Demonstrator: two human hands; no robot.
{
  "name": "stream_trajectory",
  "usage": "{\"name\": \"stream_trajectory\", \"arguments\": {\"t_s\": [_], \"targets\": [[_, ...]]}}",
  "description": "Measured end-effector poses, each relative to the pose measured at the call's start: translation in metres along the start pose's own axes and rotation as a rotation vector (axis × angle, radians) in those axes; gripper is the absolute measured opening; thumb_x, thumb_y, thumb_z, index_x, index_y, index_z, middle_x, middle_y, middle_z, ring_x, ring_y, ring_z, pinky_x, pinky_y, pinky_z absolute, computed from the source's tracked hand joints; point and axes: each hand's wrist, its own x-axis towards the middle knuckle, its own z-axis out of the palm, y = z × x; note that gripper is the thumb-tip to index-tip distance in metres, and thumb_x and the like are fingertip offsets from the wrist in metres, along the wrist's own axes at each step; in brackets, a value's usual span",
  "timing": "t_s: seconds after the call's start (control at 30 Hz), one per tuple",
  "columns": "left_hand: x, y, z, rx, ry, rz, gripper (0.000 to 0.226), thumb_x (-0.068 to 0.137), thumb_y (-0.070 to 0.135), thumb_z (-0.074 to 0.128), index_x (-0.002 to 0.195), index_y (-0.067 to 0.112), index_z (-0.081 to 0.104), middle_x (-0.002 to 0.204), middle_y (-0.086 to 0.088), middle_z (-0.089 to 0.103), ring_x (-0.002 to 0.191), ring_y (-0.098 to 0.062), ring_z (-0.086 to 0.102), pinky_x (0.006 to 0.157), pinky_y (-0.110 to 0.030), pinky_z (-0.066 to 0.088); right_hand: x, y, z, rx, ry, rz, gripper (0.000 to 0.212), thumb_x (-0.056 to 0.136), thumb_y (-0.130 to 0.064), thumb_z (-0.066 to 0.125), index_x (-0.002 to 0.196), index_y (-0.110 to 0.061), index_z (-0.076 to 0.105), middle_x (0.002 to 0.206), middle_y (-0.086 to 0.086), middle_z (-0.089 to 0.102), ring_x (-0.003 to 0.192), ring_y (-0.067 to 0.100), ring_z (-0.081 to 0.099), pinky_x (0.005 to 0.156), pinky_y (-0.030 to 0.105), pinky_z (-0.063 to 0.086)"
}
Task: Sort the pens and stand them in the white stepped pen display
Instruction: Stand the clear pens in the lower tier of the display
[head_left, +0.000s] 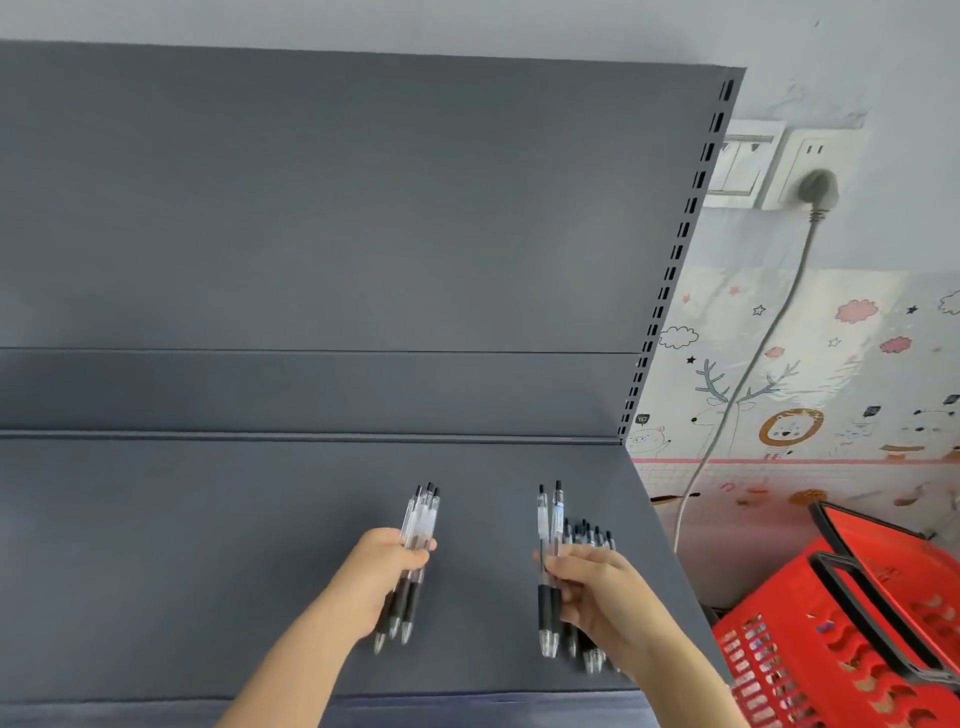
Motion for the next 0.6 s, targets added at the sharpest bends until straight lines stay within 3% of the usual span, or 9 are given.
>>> {"name": "stream_trajectory", "arguments": {"t_s": [0.13, 0.33, 0.47, 0.6], "targets": [[-0.022, -0.002, -0.042, -0.110, 0.044, 0.006, 0.022, 0.091, -0.004, 0.048, 0.083, 0.009, 0.064, 0.087, -0.001, 0.060, 0.085, -0.016, 0.052, 0.076, -0.026, 0.038, 0.000, 0.002, 0.050, -0.027, -0.063, -0.002, 0.017, 0.088, 0.006, 0.049, 0.079, 0.003, 0.063, 0.055, 0.003, 0.043, 0.043, 0.009, 0.041, 0.041, 0.018, 0.041], [-0.065, -0.022, -0.135, -0.201, 0.155, 0.074, 0.021, 0.093, -0.001, 0.046, 0.080, 0.007, 0.060, 0.078, -0.005, 0.058, 0.078, -0.016, 0.051, 0.068, -0.020, 0.037, -0.007, 0.021, 0.154, -0.128, -0.196, -0.019, 0.017, 0.088, 0.006, 0.049, 0.079, 0.001, 0.063, 0.053, 0.000, 0.048, 0.047, 0.010, 0.042, 0.044, 0.018, 0.042], [-0.106, -0.044, -0.218, -0.356, 0.194, 0.084, 0.016, 0.095, 0.001, 0.044, 0.087, 0.001, 0.057, 0.070, -0.009, 0.055, 0.069, -0.022, 0.053, 0.066, -0.031, 0.044, -0.018, 0.047, 0.241, -0.185, -0.278, -0.035, 0.019, 0.089, 0.003, 0.049, 0.077, -0.002, 0.062, 0.050, -0.003, 0.049, 0.045, 0.008, 0.044, 0.047, 0.019, 0.043], [-0.147, -0.071, -0.304, -0.438, 0.203, 0.061, 0.008, 0.096, 0.006, 0.046, 0.095, 0.001, 0.053, 0.072, -0.017, 0.065, 0.062, -0.029, 0.065, 0.057, -0.037, 0.055, -0.031, 0.079, 0.333, -0.244, -0.354, -0.046, 0.019, 0.090, 0.001, 0.051, 0.074, -0.004, 0.060, 0.050, -0.004, 0.047, 0.047, 0.009, 0.041, 0.048, 0.019, 0.039]]}}
